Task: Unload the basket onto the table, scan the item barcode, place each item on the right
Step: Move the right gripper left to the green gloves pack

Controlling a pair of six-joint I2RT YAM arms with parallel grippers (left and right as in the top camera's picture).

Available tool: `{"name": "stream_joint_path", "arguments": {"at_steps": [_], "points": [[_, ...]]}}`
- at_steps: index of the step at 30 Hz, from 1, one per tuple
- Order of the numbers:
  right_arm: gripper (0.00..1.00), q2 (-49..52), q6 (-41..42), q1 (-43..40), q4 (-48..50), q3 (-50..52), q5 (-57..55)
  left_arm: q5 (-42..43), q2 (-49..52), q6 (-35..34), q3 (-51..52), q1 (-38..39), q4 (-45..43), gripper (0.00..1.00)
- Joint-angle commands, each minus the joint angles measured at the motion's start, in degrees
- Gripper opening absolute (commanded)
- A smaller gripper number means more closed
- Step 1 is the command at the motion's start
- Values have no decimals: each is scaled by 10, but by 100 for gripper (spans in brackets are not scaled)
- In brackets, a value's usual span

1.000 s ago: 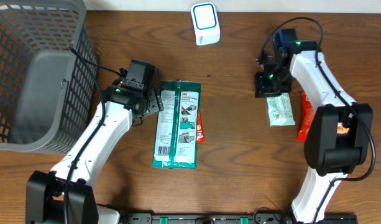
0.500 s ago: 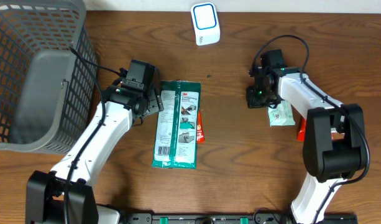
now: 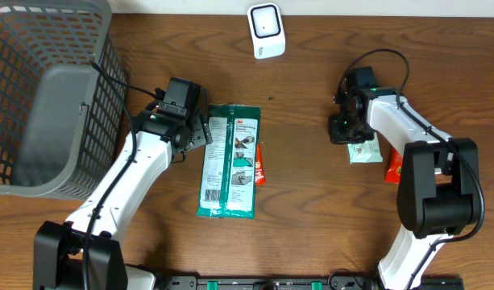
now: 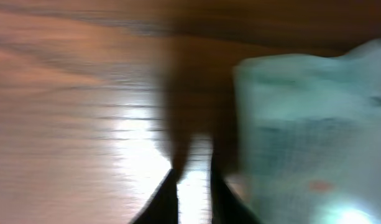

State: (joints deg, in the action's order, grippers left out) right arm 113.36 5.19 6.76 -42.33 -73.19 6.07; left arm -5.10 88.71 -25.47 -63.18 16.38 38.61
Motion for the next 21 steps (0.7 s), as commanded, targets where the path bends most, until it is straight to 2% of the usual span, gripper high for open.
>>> {"name": "stream_joint_path", "arguments": {"at_steps": [1, 3, 5, 8, 17, 20, 21], "points": [[22, -21, 3, 13, 13, 4, 156, -10, -10, 1, -1, -2, 2, 82], [29, -21, 3, 20, 24, 4, 227, -10, -10, 1, -1, -2, 2, 82], [41, -21, 3, 30, 32, 4, 268, -10, -10, 1, -1, -2, 2, 82], [51, -21, 4, 48, 37, 4, 274, -10, -10, 2, -1, -2, 2, 83], [68, -21, 35, 117, 64, 4, 290, -10, -10, 1, -1, -2, 2, 83], [79, -21, 69, 141, 79, 4, 294, -10, -10, 2, -1, -2, 2, 83], [85, -21, 76, 152, 83, 4, 294, -10, -10, 1, -1, -2, 2, 82]]}}
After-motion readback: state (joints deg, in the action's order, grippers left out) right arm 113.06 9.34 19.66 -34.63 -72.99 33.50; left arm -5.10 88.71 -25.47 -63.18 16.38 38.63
